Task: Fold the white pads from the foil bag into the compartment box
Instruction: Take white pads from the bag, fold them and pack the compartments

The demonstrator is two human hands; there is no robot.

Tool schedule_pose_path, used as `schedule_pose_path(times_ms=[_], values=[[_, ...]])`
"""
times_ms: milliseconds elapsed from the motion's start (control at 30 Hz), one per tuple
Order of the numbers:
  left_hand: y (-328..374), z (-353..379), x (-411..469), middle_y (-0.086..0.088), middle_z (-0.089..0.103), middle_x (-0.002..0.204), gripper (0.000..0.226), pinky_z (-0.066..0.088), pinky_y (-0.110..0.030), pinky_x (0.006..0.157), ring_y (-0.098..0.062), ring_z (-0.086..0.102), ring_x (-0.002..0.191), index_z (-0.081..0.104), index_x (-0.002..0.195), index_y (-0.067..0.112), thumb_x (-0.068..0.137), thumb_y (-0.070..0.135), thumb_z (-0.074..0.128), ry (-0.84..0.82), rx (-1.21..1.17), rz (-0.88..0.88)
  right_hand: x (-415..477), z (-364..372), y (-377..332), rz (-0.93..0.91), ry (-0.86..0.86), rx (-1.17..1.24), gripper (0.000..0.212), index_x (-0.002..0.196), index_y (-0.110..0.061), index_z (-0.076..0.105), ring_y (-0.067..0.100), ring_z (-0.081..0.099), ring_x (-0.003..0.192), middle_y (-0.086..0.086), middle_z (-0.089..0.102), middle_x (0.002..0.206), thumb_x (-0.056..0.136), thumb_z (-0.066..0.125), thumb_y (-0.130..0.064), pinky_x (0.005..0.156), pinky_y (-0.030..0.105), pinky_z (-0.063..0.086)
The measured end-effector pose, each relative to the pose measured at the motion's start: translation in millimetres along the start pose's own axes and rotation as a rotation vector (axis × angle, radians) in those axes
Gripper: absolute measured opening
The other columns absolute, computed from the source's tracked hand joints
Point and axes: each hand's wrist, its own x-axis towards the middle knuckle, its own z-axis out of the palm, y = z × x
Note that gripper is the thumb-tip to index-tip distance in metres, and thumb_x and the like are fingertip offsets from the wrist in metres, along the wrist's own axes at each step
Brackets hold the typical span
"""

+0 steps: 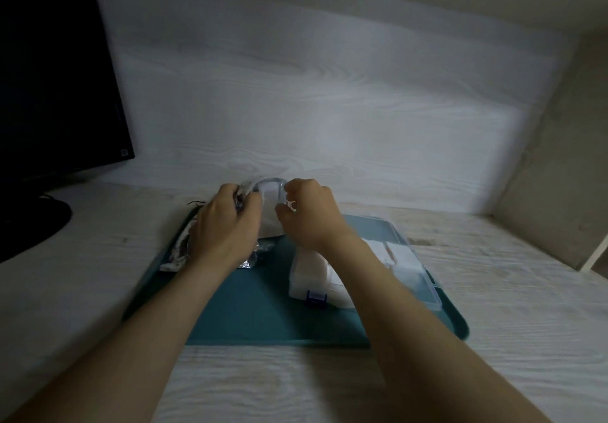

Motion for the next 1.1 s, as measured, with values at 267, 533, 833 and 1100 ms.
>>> schedule_pose_path(times_ms=[267, 533, 833, 1100], values=[[-4.8, 3.3, 6.6, -0.018, 0.067, 0.122, 0.051, 0.038, -0.041, 0.085, -0.034, 0.05, 0.1, 0.06, 0.1, 0.014, 0.088, 0.05, 0.026, 0.052, -0.041, -0.084, 27.2, 15.0, -10.1, 0.205, -0.057, 0.061, 0.038, 0.066, -0.015, 0.034, 0.027, 0.038, 0.069, 0.005, 0.04, 0.066, 0.091, 0.062, -0.021, 0.048, 0.025, 0.028], [-1.0, 1.8, 6.4, -0.02, 0.068, 0.123, 0.048, 0.035, -0.039, 0.083, -0.04, 0.057, 0.11, 0.06, 0.094, 0.015, 0.089, 0.047, 0.025, 0.051, -0.03, -0.072, 37.4, 24.2, -14.3, 0.265, -0.128, 0.127, 0.031, 0.092, -0.002, 0.063, 0.029, 0.053, 0.081, 0.012, 0.058, 0.086, 0.083, 0.065, -0.031, 0.068, 0.028, 0.041], [0.4, 1.8, 6.1, -0.021, 0.065, 0.129, 0.04, 0.034, -0.04, 0.087, -0.038, 0.053, 0.116, 0.062, 0.1, 0.012, 0.104, 0.037, 0.032, 0.045, -0.073, -0.12, 23.5, 19.2, -12.4, 0.167, 0.107, 0.164, 0.021, 0.084, 0.0, 0.078, 0.034, 0.062, 0.072, 0.024, 0.072, 0.078, 0.081, 0.061, -0.012, 0.063, 0.033, 0.055], [6.1, -1.5, 2.4, -0.018, 0.067, 0.125, 0.043, 0.044, -0.044, 0.093, -0.036, 0.055, 0.113, 0.066, 0.106, 0.012, 0.104, 0.04, 0.033, 0.039, -0.111, -0.092, 6.4, 3.5, -21.9, 0.143, -0.077, 0.362, 0.024, 0.081, -0.012, 0.073, 0.029, 0.074, 0.084, 0.012, 0.077, 0.086, 0.085, 0.07, -0.035, 0.082, 0.046, 0.063]])
